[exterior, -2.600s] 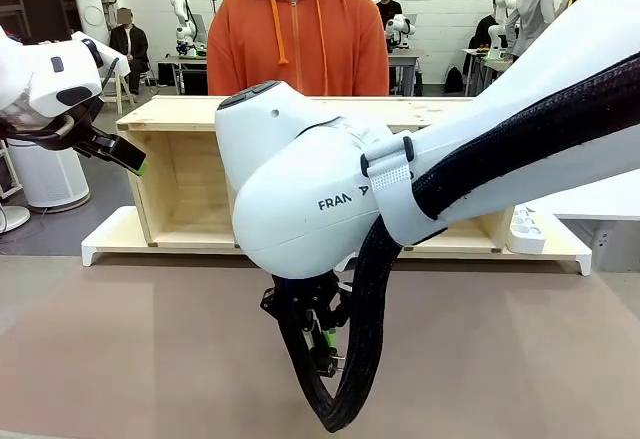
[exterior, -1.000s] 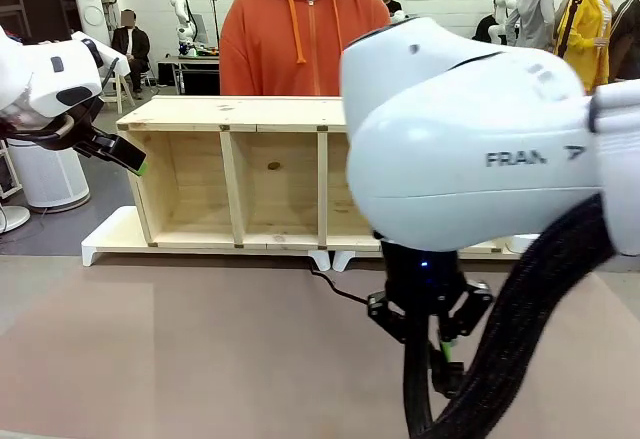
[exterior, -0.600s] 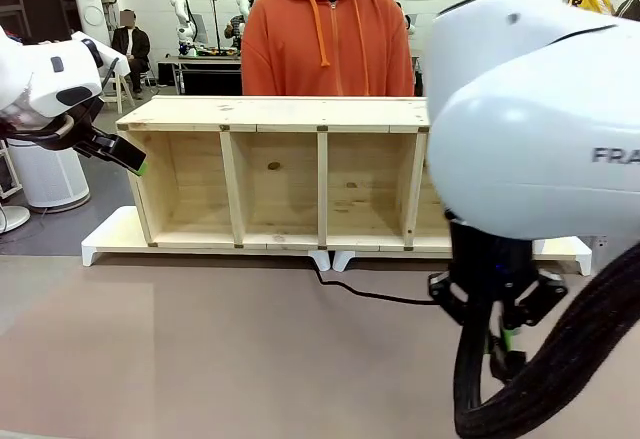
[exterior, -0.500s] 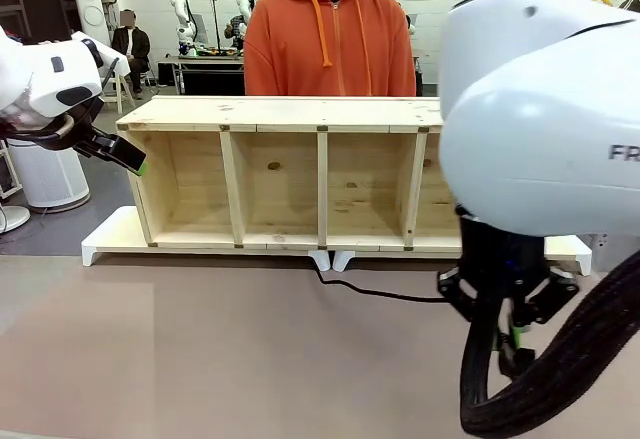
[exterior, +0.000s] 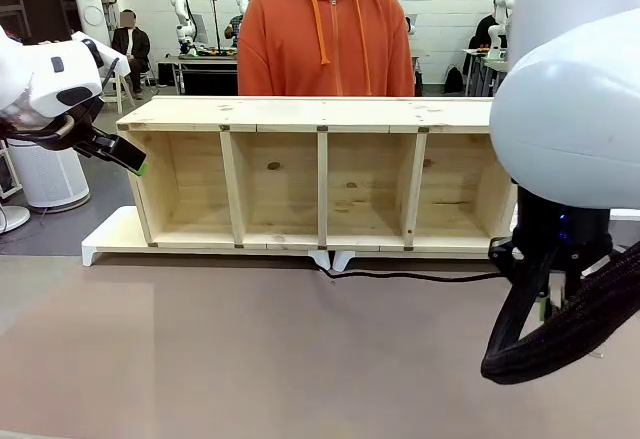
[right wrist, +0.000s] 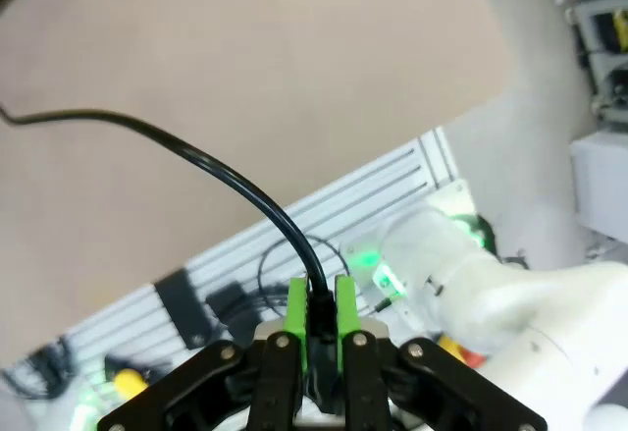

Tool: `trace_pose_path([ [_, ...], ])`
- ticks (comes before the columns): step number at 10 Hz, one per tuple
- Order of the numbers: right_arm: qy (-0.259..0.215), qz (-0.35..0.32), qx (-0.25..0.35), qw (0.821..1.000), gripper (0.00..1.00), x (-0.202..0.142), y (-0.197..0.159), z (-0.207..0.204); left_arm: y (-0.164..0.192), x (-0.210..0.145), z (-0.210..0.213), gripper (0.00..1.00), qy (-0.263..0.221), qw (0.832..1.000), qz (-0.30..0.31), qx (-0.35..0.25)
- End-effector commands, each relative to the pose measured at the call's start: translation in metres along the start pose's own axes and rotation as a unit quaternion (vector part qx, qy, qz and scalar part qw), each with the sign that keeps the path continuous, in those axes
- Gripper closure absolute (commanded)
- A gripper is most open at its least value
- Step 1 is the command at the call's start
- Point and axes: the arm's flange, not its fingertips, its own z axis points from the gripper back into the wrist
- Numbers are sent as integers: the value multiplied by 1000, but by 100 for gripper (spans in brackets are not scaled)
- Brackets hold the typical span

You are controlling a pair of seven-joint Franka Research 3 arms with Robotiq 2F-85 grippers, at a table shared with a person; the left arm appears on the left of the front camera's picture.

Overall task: Perform cable management.
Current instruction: Pull the grasped Power Cable to the location of the Power Strip.

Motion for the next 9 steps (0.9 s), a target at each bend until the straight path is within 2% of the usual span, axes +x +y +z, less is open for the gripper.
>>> trace_pose_path([
  [1, -42, -58, 9, 997, 86, 18, -9, -4, 1, 0, 0, 0, 0, 1000, 1, -2],
  [6, -50, -151, 22, 987, 86, 75, -25, 10, 1, 0, 0, 0, 0, 1000, 1, -2],
  [8, -57, -167, 18, 984, 86, 79, -23, 8, 1, 0, 0, 0, 0, 1000, 1, -2],
  [9, -53, -177, 23, 982, 86, 71, -12, 8, 1, 0, 0, 0, 0, 1000, 1, -2],
])
